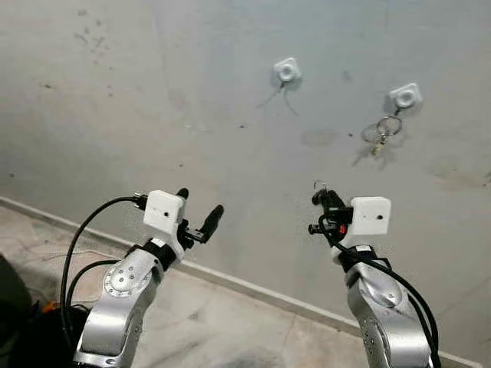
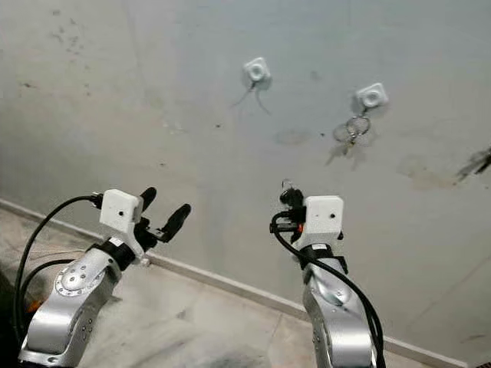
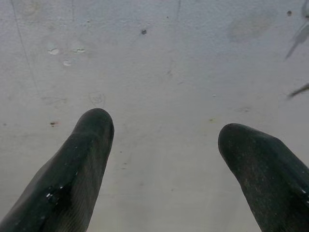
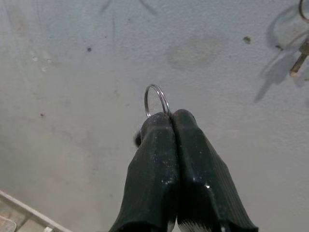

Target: Hang keys on a hook

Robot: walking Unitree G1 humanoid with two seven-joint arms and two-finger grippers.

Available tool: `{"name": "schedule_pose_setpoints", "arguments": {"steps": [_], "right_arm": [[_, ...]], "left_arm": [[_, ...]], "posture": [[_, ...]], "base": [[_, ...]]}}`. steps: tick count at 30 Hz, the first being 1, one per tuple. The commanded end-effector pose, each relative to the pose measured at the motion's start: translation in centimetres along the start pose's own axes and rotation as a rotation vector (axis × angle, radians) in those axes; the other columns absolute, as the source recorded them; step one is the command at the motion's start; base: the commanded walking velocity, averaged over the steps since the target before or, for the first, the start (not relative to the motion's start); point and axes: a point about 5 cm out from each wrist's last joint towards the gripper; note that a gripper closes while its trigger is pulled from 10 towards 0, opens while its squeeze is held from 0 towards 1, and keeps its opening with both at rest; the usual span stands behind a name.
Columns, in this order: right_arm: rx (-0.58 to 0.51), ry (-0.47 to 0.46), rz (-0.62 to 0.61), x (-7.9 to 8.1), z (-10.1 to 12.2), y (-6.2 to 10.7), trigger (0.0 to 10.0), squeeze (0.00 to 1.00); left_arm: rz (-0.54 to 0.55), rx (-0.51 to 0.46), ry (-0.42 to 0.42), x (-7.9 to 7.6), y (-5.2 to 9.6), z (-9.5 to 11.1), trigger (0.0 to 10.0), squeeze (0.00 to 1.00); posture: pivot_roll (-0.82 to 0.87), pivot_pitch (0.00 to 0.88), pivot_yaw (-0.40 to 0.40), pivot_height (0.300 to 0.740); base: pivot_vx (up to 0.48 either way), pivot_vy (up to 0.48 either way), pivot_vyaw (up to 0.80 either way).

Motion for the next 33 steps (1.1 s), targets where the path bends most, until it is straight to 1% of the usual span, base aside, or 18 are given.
{"name": "schedule_pose_setpoints", "arguments": {"steps": [1, 16, 18, 23, 27, 28, 31, 33], "right_arm": [[-0.021, 0.008, -0.006, -0.26, 0.51, -0.07, 10.0, 0.0], [-0.021, 0.007, -0.005, -0.26, 0.5, -0.08, 10.0, 0.0], [-0.043, -0.023, -0.021, -0.31, 0.83, -0.1, 10.0, 0.0], [-0.044, -0.031, -0.032, -0.5, 0.89, -0.09, 10.0, 0.0], [-0.043, -0.033, -0.036, -0.54, 0.89, -0.12, 10.0, 0.0], [-0.042, -0.034, -0.037, -0.54, 0.89, -0.12, 10.0, 0.0], [-0.044, -0.035, -0.037, -0.51, 0.88, -0.11, 10.0, 0.0], [-0.045, -0.035, -0.037, -0.49, 0.88, -0.09, 10.0, 0.0]], "left_arm": [[-0.018, 0.001, -0.01, -0.29, -0.21, 0.18, 10.0, 0.0], [-0.016, 0.001, -0.007, -0.28, -0.22, 0.18, 10.0, 0.0], [-0.036, 0.02, -0.002, -0.38, -0.41, 0.13, 10.0, 0.0], [-0.038, 0.024, 0.0, -0.42, -0.5, 0.1, 10.0, 0.0], [-0.046, 0.008, -0.003, -0.43, -0.54, 0.25, 10.0, 0.0], [-0.045, 0.01, -0.015, -0.39, -0.53, 0.28, 10.0, 0.0], [-0.047, 0.004, -0.015, -0.38, -0.57, 0.36, 10.0, 0.0], [-0.051, 0.0, -0.021, -0.42, -0.59, 0.44, 10.0, 0.0]], "posture": [[0.13, 0.0, -0.032, 0.74], [0.13, 0.0, -0.031, 0.74], [0.13, 0.0, -0.024, 0.74], [0.13, 0.0, -0.023, 0.74], [0.13, 0.0, -0.023, 0.74], [0.13, 0.0, -0.023, 0.74], [0.13, 0.0, -0.019, 0.74], [0.13, 0.0, -0.019, 0.74]], "base": [[0.0, 0.247, 0.0], [0.0, 0.253, 0.0], [0.0, 0.48, 0.0], [0.0, 0.48, 0.0], [0.0, 0.48, 0.0], [0.0, 0.277, 0.0], [0.0, 0.0, -0.52], [0.0, 0.0, 0.0]]}}
Point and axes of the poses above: a point about 5 cm out from each wrist's last joint towards the gripper, its own y axis pointing back from the gripper into the wrist, its own z axis along the axis of the wrist's last joint, x = y × z, and after that the axes turned 6 degrees about -y, right-handed
